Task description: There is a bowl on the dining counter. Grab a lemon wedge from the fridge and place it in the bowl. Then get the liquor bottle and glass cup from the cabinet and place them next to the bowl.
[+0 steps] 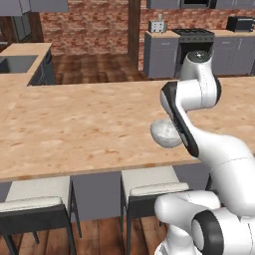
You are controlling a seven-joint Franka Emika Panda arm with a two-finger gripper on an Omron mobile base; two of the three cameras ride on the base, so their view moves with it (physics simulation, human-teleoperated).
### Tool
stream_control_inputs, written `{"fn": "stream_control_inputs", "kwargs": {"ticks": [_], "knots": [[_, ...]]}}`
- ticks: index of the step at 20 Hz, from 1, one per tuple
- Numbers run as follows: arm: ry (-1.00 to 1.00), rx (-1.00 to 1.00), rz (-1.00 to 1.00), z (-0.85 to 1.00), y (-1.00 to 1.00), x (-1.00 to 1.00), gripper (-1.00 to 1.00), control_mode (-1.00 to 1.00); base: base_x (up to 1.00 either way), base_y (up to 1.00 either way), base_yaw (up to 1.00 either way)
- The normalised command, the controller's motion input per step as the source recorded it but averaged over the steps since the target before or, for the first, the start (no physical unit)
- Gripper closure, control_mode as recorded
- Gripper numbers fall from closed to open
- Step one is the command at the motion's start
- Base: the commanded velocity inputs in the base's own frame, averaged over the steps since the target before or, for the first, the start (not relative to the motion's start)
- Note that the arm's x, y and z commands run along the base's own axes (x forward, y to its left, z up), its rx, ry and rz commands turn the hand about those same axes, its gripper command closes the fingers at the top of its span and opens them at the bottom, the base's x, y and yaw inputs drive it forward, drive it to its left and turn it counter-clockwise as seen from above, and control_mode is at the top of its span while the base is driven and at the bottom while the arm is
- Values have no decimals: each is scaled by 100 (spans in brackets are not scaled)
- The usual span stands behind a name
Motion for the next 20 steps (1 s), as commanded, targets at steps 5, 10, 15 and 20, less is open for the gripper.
{"fn": "stream_control_inputs", "kwargs": {"ticks": [5, 10, 15, 20], "knots": [[-3, 0, 0, -91, -24, 34, 100, -100, 0, 0, 0], [-3, 0, 0, -50, -7, 47, 100, -100, 0, 0, 0], [0, 0, 0, -2, -6, 71, 100, -100, 0, 0, 0], [2, 0, -1, -2, -3, 81, 100, -100, 0, 0, 0]]}}
